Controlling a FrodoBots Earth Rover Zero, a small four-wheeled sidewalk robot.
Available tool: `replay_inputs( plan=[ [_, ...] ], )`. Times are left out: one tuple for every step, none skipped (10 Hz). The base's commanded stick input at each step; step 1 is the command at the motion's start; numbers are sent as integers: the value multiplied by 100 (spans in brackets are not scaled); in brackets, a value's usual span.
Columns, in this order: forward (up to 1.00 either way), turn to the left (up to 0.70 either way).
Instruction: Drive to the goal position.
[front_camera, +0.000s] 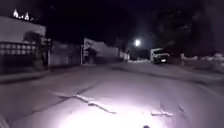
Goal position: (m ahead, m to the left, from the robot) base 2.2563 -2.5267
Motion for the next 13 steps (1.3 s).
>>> replay_inputs(
  plan=[
    [70, 0],
    [70, 0],
    [70, 0],
    [70, 0],
    [70, 0],
    [70, 0],
    [70, 0],
    [70, 0],
    [70, 0],
    [70, 0],
    [70, 0],
    [70, 0],
    [70, 0]
  ],
)
